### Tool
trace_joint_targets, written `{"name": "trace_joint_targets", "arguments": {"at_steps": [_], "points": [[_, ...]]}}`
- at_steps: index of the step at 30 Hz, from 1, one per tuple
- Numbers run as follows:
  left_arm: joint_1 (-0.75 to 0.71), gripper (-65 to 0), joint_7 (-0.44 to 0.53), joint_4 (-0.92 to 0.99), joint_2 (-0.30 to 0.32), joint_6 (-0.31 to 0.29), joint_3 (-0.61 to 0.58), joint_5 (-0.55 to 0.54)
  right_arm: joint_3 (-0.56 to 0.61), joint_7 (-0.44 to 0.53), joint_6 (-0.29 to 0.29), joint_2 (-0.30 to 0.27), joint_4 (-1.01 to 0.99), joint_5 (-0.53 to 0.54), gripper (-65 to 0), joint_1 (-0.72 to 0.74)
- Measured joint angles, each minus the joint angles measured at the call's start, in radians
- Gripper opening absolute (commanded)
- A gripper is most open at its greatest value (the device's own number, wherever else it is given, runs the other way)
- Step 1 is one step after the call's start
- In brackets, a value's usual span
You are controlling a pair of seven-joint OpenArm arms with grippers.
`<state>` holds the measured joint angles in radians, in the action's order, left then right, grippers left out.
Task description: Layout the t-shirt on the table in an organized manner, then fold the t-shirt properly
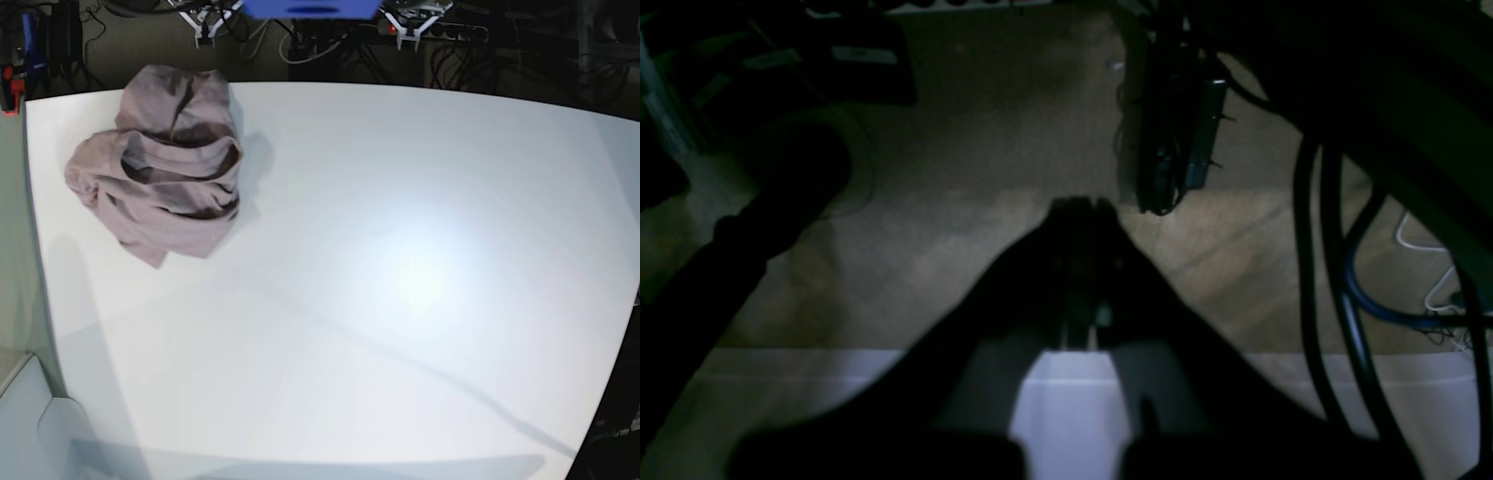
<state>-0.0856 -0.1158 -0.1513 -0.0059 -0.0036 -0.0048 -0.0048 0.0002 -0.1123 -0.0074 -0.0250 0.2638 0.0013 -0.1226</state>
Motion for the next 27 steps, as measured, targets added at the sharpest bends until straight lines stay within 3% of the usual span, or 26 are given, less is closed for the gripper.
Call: {"name": "trace_joint_targets", "arguments": {"at_steps": [5,9,20,27], "points": [[-0.010,-64.9,0.006,-0.009,0.010,0.000,0.000,-0.001,0.000,0.002,0.000,0.000,0.000,0.000,-65.0,-0.003],[-0.104,-64.9,0.007,-0.168,0.042,0.001,0.003,-0.001,0.000,-0.006,0.000,-0.008,0.062,0.001,-65.0,-0.057],[-0.276,-64.9,-0.010,-0.452,0.076,0.001,0.003,-0.001,0.002,-0.074,0.004,-0.014,0.496,0.004,-65.0,-0.312],[-0.431,-64.9,-0.026,-0.721,0.105,0.003,0.003,-0.002,-0.002,-0.084,0.007,-0.030,0.899,0.003,-65.0,-0.523]]}}
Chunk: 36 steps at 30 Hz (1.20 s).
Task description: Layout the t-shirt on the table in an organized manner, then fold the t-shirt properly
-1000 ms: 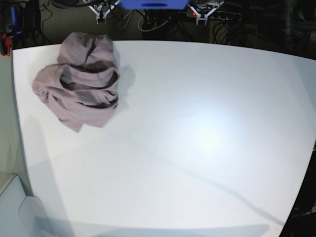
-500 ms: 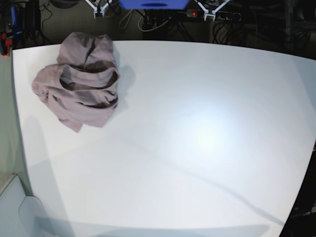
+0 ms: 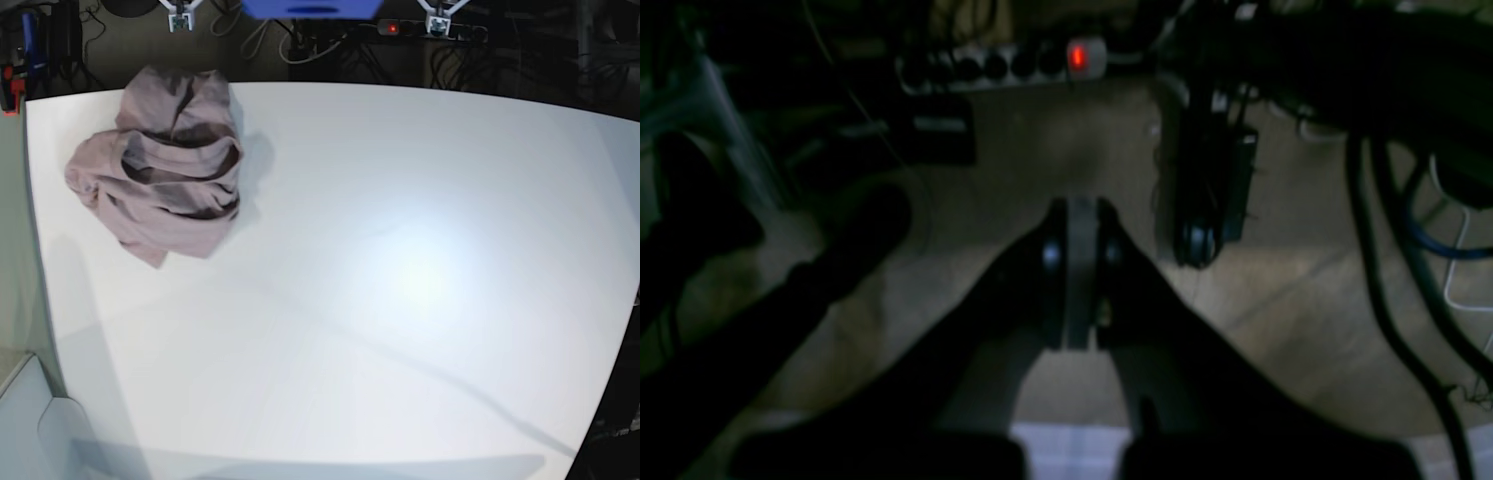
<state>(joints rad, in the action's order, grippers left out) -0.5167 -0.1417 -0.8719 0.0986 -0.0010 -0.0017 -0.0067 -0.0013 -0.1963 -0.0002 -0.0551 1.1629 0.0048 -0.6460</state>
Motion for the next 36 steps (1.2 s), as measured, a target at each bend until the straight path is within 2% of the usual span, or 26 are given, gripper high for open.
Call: {"name": "trace_joint_targets", "arguments": {"at_steps": [4,8,12,15,18,20,24,31,36], "points": [[-0.100,-64.9,-0.142,-0.275,0.014,0.002,0.000,-0.006,0.002,-0.004,0.000,-0.009,0.217,0.000,-65.0,-0.109],[-0.161,-64.9,-0.261,-0.542,0.058,0.003,0.000,-0.159,0.002,-0.008,0.000,-0.014,0.390,0.001,-65.0,-0.183],[-0.198,-64.9,-0.300,-0.713,0.138,0.002,-0.001,-0.333,0.002,-0.003,0.003,-0.027,0.540,0.002,-65.0,-0.245],[-0.222,-64.9,-0.299,-0.785,0.201,0.007,0.002,-0.390,-0.002,-0.014,0.002,-0.034,0.658,-0.001,-65.0,-0.307],[-0.245,-64.9,-0.304,-0.867,0.229,0.012,0.000,-0.402,0.003,-0.015,0.004,-0.040,0.782,0.002,-65.0,-0.353],[-0.259,-64.9,-0.301,-0.925,0.237,0.012,0.000,-0.402,0.002,0.001,0.004,-0.062,0.845,0.002,-65.0,-0.373],[-0.298,-64.9,-0.308,-1.057,0.244,0.009,0.018,-0.406,0.000,-0.014,0.004,-0.063,0.859,0.001,-65.0,-0.378],[-0.294,-64.9,-0.306,-1.090,0.189,0.005,0.210,-0.412,-0.006,-0.008,0.003,-0.061,0.864,0.000,-65.0,-0.279],[-0.294,-64.9,-0.308,-1.092,0.187,0.005,0.293,-0.407,-0.028,-0.010,0.003,-0.060,0.867,0.002,-65.0,-0.198]]}}
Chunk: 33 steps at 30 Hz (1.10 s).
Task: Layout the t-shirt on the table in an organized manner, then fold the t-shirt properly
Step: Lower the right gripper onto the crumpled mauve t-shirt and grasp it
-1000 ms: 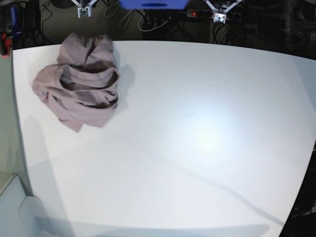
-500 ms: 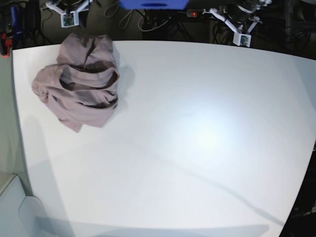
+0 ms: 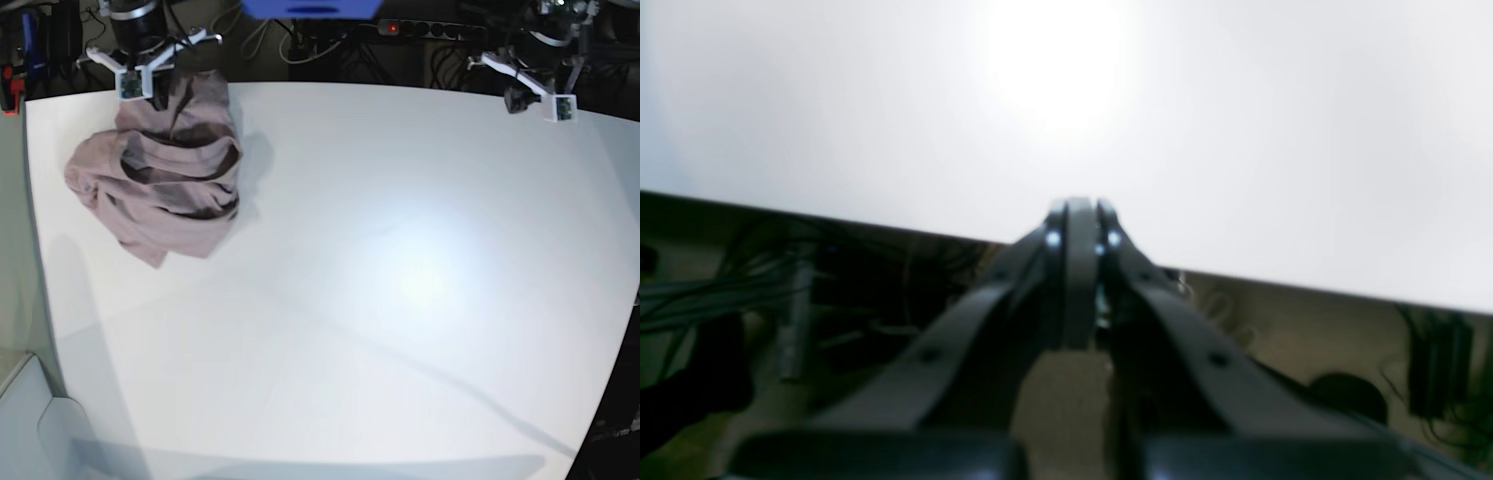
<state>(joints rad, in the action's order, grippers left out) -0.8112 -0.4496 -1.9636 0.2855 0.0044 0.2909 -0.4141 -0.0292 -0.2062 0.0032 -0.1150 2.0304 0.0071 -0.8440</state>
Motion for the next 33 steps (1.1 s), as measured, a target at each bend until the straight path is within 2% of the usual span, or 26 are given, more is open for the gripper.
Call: {"name": "trace_joint_targets", "arguments": {"at_steps": [3,5,8,10,13,25,28,33], "points": [[0.010,-64.9,-0.005,0.000,0.000,0.000,0.011,-0.002,-0.045,-0.004,0.000,-0.001,0.002,-0.001,-64.1,0.044],[0.026,-64.9,-0.007,0.000,-0.002,0.000,0.011,-0.002,-0.079,-0.007,0.000,0.000,0.002,-0.002,-58.7,0.075],[0.029,-64.9,-0.005,0.000,-0.004,0.000,0.010,-0.006,-0.141,-0.003,0.000,-0.001,0.002,-0.002,-47.2,0.119],[0.035,-64.9,-0.011,0.000,-0.027,0.000,0.014,-0.002,-0.169,-0.005,0.000,0.000,0.002,-0.002,-40.8,0.137],[0.060,-64.9,-0.010,0.002,-0.044,0.000,0.011,-0.008,-0.193,-0.004,0.000,0.001,0.002,-0.002,-35.5,0.169],[0.083,-64.9,-0.014,0.004,-0.042,0.000,0.010,-0.006,-0.137,-0.013,0.000,0.001,0.000,0.000,-34.6,0.174],[0.104,-64.9,-0.019,0.005,-0.042,0.000,0.010,-0.006,-0.111,-0.086,0.000,0.002,0.000,0.001,-34.6,0.197],[0.116,-64.9,-0.102,0.005,-0.042,0.000,0.010,-0.006,-0.111,-0.166,0.000,0.001,-0.001,0.001,-34.6,0.235]]}}
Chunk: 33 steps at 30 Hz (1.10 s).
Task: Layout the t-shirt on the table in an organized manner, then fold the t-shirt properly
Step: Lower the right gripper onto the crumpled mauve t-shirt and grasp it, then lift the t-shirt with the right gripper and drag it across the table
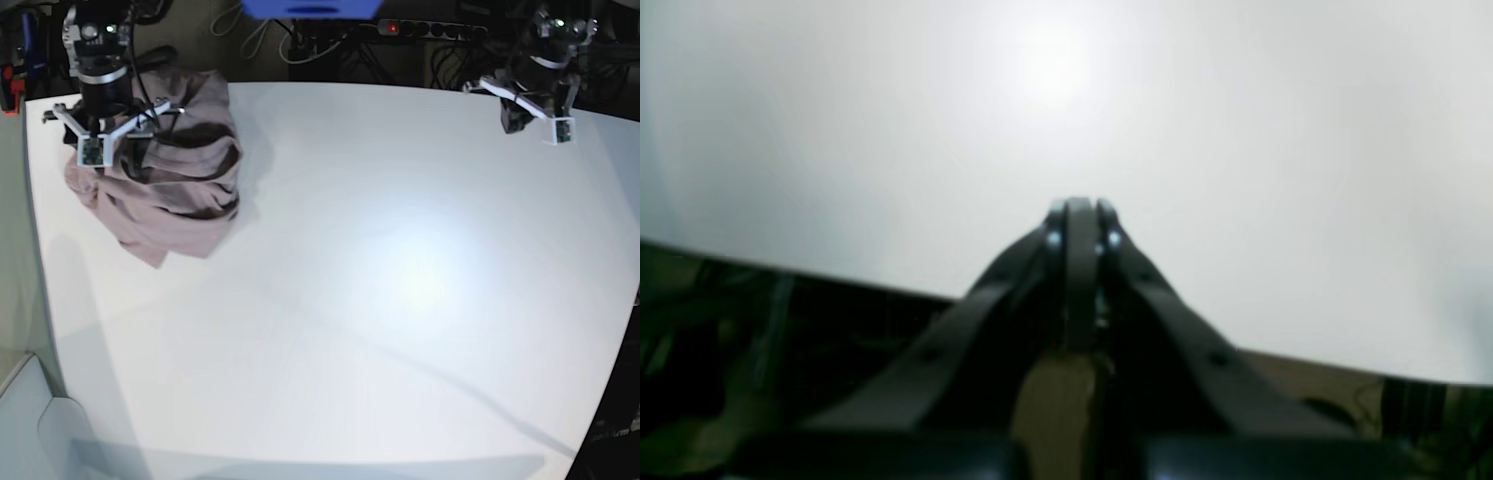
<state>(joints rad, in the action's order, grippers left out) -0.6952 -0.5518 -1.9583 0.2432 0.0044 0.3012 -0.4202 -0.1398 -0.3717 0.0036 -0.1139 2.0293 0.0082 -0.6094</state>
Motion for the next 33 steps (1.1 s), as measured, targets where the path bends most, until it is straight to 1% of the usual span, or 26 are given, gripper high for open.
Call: {"name": "trace_joint_targets", "arguments": {"at_steps": [6,8,11,14,16,18,20,23,27,30,33], "points": [[0.008,-64.9,0.000,0.000,0.000,0.000,0.000,0.000,0.000,-0.026,0.000,0.000,-0.008,0.000,-34.7,0.018],[0.009,-64.9,0.001,0.000,0.000,0.000,0.000,0.000,-0.004,-0.050,0.000,0.001,-0.027,0.000,-34.7,0.027],[0.009,-64.9,0.001,0.000,0.000,0.000,0.000,0.000,-0.005,-0.034,0.000,0.000,-0.036,0.000,-34.8,0.038],[0.008,-64.9,-0.001,0.000,0.000,0.000,0.000,0.000,-0.006,-0.042,0.000,0.000,-0.043,0.000,-35.4,0.035],[0.009,-64.9,-0.002,0.000,0.000,0.000,0.000,0.000,-0.006,-0.044,0.000,0.000,-0.043,0.000,-38.5,0.035],[0.008,-64.9,-0.002,0.000,0.000,0.000,0.000,0.000,-0.006,-0.043,0.000,0.000,-0.043,0.000,-43.7,0.035],[0.009,-64.9,-0.002,0.000,0.000,0.000,0.000,0.000,-0.006,-0.068,0.000,0.000,-0.043,0.000,-51.1,0.037],[0.009,-64.9,-0.002,0.000,0.000,0.000,0.000,0.000,-0.017,-0.128,0.000,0.001,-0.043,0.001,-64.4,0.058],[0.008,-64.9,-0.002,0.000,0.000,0.000,0.000,0.000,-0.048,-0.151,0.000,0.000,-0.040,0.000,-65.0,0.085],[0.008,-64.9,-0.003,0.000,-0.001,0.000,0.000,0.000,-0.050,-0.171,0.000,0.001,-0.034,0.000,-65.0,0.097],[0.007,-64.9,-0.003,0.000,-0.002,0.000,0.000,0.000,-0.047,-0.153,0.000,0.000,-0.014,0.000,-65.0,0.130]]}}
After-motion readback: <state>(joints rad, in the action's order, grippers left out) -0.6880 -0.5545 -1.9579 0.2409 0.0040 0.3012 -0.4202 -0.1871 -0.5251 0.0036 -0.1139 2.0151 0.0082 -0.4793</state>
